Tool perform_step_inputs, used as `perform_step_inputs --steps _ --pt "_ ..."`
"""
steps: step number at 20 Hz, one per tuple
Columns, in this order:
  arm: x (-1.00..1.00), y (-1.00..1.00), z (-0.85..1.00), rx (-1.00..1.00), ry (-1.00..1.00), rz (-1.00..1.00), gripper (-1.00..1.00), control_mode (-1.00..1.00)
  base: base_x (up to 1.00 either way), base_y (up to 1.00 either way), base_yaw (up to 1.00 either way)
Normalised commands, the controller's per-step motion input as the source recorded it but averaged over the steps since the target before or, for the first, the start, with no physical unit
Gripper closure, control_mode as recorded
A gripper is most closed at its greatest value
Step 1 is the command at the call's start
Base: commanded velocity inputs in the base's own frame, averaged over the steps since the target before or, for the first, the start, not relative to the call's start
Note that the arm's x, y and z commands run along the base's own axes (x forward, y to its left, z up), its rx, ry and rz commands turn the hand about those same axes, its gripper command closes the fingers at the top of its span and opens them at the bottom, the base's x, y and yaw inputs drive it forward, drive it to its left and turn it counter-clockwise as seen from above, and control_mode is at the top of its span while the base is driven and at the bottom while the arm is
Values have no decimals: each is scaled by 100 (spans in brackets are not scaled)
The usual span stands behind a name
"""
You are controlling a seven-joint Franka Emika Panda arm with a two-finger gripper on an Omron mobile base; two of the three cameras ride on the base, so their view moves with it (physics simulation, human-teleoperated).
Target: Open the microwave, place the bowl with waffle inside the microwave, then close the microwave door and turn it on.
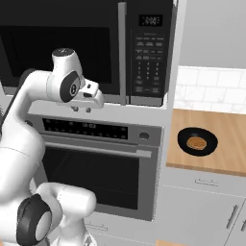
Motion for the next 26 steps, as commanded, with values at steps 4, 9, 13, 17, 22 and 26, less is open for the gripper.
perform_step_inputs --steps 4,9,13,17,22,26 --pt "-44 -1 0 0 -4 0 -100 -100 0 0 0" --pt "-85 -10 10 0 -18 -1 -100 -100 0 0 0" --pt "-61 -6 26 0 -33 -4 -100 -100 0 0 0" --pt "-36 -4 31 0 -27 -2 -100 -100 0 0 0" --pt "-23 -4 31 0 -24 -2 -100 -100 0 0 0" --pt "-6 0 31 0 -10 -2 -100 -100 0 0 0"
